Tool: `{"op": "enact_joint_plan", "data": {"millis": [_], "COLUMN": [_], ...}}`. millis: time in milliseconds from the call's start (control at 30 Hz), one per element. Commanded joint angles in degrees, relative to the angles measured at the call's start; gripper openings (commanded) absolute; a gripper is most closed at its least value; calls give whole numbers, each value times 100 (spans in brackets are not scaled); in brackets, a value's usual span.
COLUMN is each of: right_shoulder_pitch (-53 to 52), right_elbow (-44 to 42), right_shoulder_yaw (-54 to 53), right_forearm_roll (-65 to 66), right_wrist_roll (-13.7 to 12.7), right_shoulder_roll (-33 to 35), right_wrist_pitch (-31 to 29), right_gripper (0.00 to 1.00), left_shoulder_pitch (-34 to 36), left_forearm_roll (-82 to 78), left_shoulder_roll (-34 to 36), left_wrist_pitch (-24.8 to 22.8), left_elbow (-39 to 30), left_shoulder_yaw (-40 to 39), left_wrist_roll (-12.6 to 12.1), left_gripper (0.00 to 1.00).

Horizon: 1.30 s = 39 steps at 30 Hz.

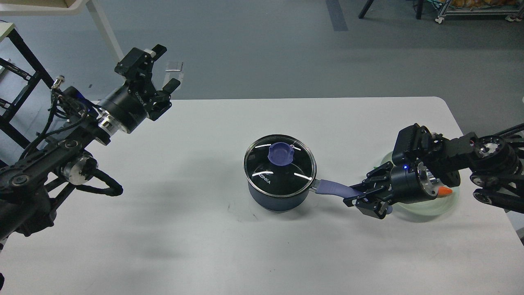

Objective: Open pot lid

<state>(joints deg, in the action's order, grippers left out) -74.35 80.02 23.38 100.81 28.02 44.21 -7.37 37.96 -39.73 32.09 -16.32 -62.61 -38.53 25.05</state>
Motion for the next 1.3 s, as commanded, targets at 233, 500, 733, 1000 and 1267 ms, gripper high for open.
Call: {"op": "enact_joint_plan", "data": {"millis": [233,500,733,1000,1267], "right_shoulder_pitch": [61,132,158,211,211], "right_elbow": [-4,-4,-22,-22,-22], "right_shoulder_yaw": [0,-9,0,-9,-9], "right_forearm_roll": [-8,-17,-26,-35,-35], "right_wrist_roll": [-2,-2,-2,-2,-2], "right_shoulder_roll": [8,-18,-9,-9,-9], "right_wrist_pitch": [-2,-2,7,7,7], "right_gripper": [33,33,33,33,33], "left_shoulder_pitch": [860,1942,2585,2638,2638], "left_forearm_roll": [-3760,-5633,-6186,-7240,-7733], "left_shoulder_roll": [-27,-115,-527,-1073,-1539], "left_wrist_pitch": [-13,1569,1834,1860,1974], "left_elbow": [-681,-814,-727,-402,143], "left_shoulder_yaw": [538,2382,3502,3642,3774], "left_wrist_roll": [295,295,295,295,295], "left_gripper": [99,99,99,99,99]}}
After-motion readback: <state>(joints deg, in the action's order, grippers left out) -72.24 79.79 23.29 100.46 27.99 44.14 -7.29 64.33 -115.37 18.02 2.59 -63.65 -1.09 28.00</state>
